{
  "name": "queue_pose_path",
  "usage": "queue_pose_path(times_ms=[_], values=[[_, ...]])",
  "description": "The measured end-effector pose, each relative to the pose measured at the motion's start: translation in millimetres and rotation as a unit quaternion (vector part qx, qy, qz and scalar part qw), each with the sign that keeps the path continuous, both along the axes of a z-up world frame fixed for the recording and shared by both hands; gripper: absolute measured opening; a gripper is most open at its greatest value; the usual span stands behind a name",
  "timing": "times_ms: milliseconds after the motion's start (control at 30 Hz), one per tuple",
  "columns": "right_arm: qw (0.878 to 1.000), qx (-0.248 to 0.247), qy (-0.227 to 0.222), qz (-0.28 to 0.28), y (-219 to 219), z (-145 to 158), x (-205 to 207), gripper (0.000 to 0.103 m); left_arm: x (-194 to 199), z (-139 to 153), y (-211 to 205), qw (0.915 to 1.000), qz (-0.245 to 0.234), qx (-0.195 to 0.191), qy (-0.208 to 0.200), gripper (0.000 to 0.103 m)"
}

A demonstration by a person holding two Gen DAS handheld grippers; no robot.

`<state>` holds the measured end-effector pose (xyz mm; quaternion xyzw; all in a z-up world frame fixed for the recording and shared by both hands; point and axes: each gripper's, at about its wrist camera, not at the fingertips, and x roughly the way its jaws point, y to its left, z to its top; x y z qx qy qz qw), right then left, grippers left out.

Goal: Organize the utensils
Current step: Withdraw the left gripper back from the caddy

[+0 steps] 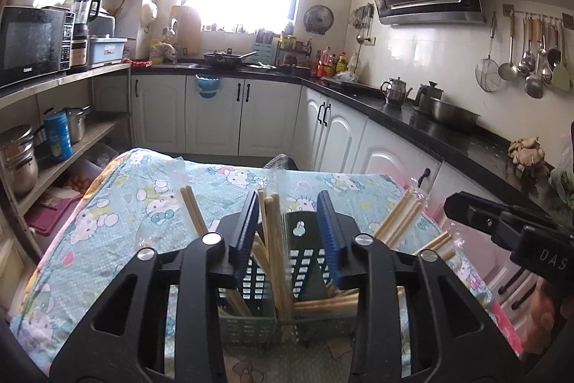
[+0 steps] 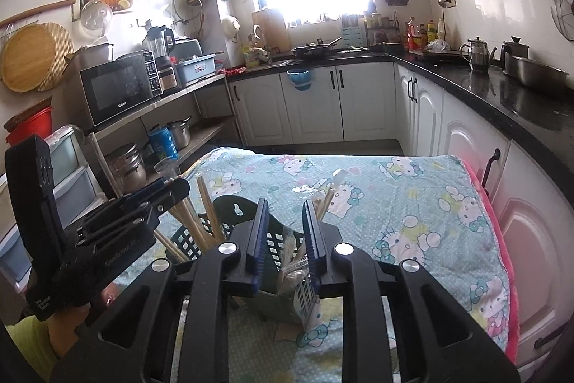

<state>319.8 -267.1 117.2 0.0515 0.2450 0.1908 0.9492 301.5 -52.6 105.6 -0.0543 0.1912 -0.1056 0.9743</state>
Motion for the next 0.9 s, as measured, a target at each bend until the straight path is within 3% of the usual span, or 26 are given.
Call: queue_pose_path(times_ms=[333, 600, 900], values=[[1.000, 0.001, -0.005, 0.001, -4, 13, -30, 0.044, -24, 10, 7, 0.9999, -0.006, -0.002, 0.013, 0.060], [1.000, -0.007, -0.025, 0.004, -2, 19, -68, 0.071, -55, 16, 25, 0.9998, -0.002, -0.011, 0.016, 0.089], [0.999, -0.019, -0.033, -0.003, 5, 4, -114, 0.086, -94, 2, 36, 0.9995, 0.002, -0.003, 0.030, 0.092]])
